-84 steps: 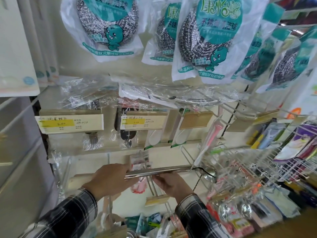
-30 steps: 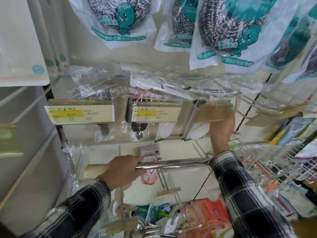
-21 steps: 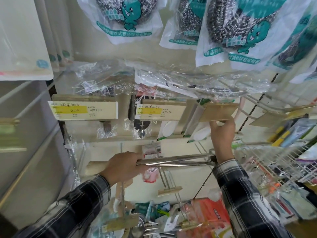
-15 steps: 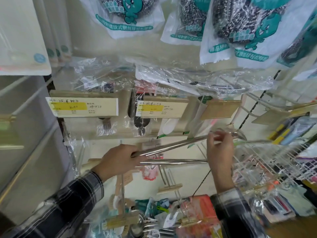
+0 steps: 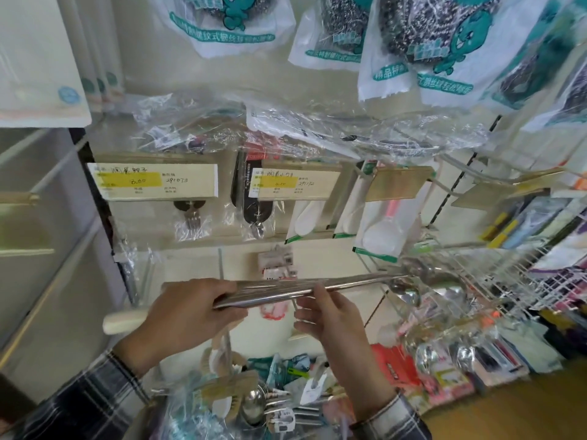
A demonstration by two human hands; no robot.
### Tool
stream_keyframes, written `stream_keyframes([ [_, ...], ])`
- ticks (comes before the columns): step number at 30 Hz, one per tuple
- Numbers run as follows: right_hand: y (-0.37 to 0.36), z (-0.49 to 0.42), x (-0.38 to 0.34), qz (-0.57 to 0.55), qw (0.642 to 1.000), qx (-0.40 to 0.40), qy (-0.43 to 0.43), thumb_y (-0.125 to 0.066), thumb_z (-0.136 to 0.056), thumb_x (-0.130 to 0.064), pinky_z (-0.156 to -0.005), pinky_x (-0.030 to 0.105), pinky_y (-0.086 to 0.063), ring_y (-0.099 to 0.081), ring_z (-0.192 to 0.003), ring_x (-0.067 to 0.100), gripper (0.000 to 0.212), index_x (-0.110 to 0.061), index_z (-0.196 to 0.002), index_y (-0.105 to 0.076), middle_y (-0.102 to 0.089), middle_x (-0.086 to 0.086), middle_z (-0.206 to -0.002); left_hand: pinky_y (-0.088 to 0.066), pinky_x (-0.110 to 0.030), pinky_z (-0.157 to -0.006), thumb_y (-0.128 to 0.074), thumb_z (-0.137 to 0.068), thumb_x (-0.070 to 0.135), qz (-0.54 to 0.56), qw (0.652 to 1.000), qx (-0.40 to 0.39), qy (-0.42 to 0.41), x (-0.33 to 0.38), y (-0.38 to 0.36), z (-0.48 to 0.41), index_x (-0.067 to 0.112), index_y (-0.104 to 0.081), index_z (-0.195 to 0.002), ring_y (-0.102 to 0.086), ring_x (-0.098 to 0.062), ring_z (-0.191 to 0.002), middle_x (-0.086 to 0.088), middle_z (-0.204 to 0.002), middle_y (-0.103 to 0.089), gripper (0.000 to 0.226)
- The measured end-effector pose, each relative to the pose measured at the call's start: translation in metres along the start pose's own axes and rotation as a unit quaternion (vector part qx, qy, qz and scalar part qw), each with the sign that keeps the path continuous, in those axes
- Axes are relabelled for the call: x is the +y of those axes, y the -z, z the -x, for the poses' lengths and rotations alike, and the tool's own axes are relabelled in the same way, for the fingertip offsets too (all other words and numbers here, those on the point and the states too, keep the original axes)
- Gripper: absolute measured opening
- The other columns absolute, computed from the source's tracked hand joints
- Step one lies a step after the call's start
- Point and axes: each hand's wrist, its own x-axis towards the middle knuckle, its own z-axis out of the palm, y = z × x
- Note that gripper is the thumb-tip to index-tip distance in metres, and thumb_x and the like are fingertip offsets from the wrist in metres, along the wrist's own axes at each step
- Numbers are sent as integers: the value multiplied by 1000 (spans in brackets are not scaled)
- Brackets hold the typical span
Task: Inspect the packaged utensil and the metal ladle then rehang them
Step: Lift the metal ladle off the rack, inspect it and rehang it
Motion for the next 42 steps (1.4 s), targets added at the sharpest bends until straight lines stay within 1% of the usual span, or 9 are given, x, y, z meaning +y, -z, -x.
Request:
stream_keyframes([
  [8, -40, 25, 14, -43, 999, -1, 5, -56, -91, -25, -61, 28, -57, -65, -81, 28, 27, -3, -105, -58, -65, 28, -107, -44, -23, -61, -59, -80, 57, -7, 999, 49, 0, 10, -3, 22, 33, -62, -94, -59, -5, -74, 17, -80, -64, 27],
  [13, -50, 35, 18, -42, 999, 23, 20, -60, -89, -22, -63, 26, -58, -64, -76, 20, 21, -5, -101, -59, -66, 12, -91, -46, -26, -64, -62, -78, 57, 17, 999, 47, 18, 6, -7, 35, 34, -62, -95, -60, -6, -75, 16, -83, -65, 28],
  [16, -51, 40, 19, -18, 998, 39, 40, -63, -87, -18, -63, 26, -58, -64, -65, 12, 20, -1, -98, -60, -65, 8, -80, -45, -23, -64, -64, -78, 53, 59, 998, -9, 15, 2, -8, 40, 35, -59, -93, -60, -6, -74, 15, -84, -64, 24],
  [19, -49, 47, 22, 3, 998, 38, 54, -65, -86, -19, -65, 28, -59, -66, -64, 11, 23, 1, -95, -61, -66, 11, -77, -47, -33, -68, -60, -83, 48, 128, 980, -154, 3, -5, 5, 37, 30, -55, -92, -60, -16, -76, 6, -87, -61, 21],
  [22, -48, 54, 26, 1, 998, 30, 60, -64, -86, -17, -65, 28, -59, -66, -66, 15, 21, 3, -92, -61, -66, 15, -76, -49, -45, -80, -42, -81, 62, 71, 969, -234, -25, 0, 27, 27, 18, -61, -94, -61, -25, -81, -3, -90, -65, 50],
  [31, -53, 68, 45, 41, 996, 25, 79, -66, -85, -14, -69, 36, -61, -71, -71, 27, 20, 4, -90, -61, -70, 21, -78, -49, -40, -93, -42, -96, 37, 100, 969, -194, -113, 119, 53, -19, 13, -60, -109, -62, -24, -103, -3, -110, -65, 33],
  [35, -52, 74, 45, 62, 993, 23, 96, -66, -84, -18, -72, 38, -61, -71, -70, 22, 22, 4, -90, -61, -71, 16, -75, -56, -35, -85, -47, -93, 41, 199, 938, -269, -88, 163, 45, -35, 10, -62, -115, -67, -20, -94, -6, -106, -69, 42],
  [39, -52, 82, 37, 84, 989, 25, 119, -66, -85, -25, -74, 42, -60, -71, -74, 23, 22, -4, -91, -62, -70, 16, -79, -59, -33, -80, -56, -90, 31, 212, 912, -328, -124, 191, 45, -42, -1, -70, -99, -73, -22, -87, -14, -99, -75, 36],
  [42, -50, 90, 24, 100, 983, 32, 153, -65, -85, -23, -76, 46, -59, -71, -74, 21, 17, -7, -91, -62, -72, 15, -80, -53, -14, -61, -63, -88, 20, 206, 914, -306, -169, 206, 50, -40, 5, -71, -88, -68, -10, -69, -3, -81, -76, 17],
])
